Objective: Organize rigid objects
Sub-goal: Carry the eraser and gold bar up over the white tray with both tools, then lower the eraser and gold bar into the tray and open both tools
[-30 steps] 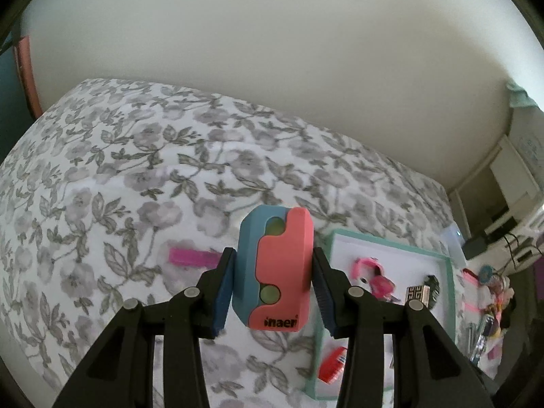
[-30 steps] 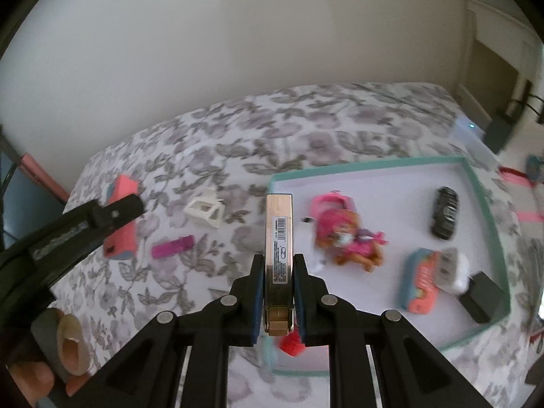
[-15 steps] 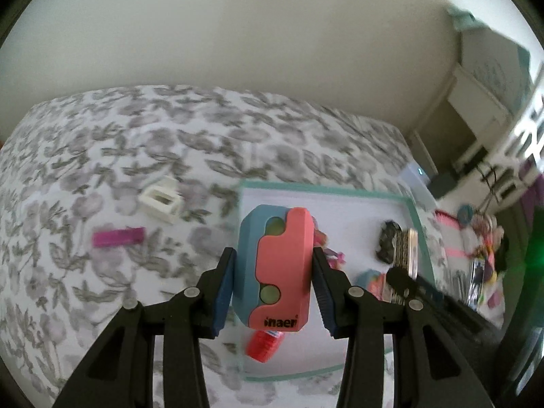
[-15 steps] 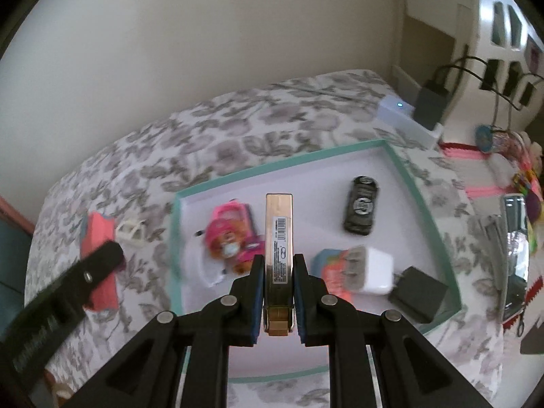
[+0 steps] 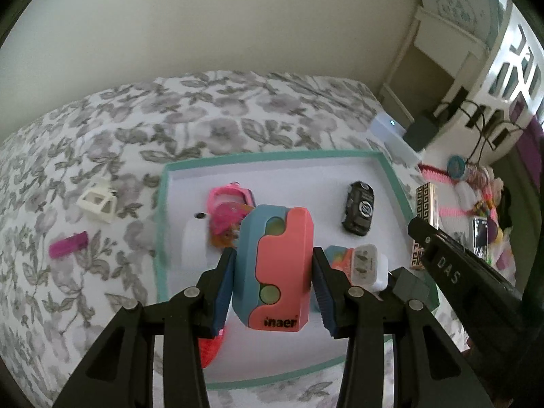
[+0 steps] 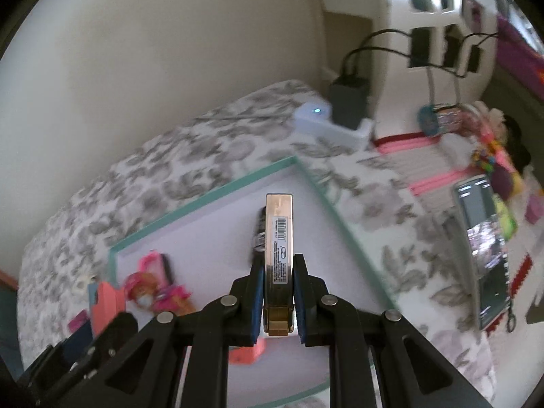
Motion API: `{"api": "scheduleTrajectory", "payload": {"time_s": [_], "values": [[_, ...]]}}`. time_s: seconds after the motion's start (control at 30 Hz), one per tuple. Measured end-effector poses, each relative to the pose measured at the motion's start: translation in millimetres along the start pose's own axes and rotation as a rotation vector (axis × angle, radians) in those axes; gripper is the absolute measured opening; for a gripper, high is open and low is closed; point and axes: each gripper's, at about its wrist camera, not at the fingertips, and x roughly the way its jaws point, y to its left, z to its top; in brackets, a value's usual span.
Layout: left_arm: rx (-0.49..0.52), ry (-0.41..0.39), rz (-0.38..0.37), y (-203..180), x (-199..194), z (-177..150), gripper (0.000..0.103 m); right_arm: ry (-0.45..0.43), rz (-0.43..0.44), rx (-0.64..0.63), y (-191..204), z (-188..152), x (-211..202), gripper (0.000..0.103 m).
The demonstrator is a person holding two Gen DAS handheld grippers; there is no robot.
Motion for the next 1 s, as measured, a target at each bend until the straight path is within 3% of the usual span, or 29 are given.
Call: {"api": "scheduleTrajectory", "payload": {"time_s": [0.27,1.0], "values": [[0.046,0.024,0.013,-17.7,14.7,-4.6,0.046,0.016,-0.034,0.011,-14.2,-0.9,17.2,0.017],[0.02,0.086,0.023,-8.7,32.6,-10.5,0.046,0.114,-0.062,-0.013,-11.1,-14.7,43.5,0.017]]}}
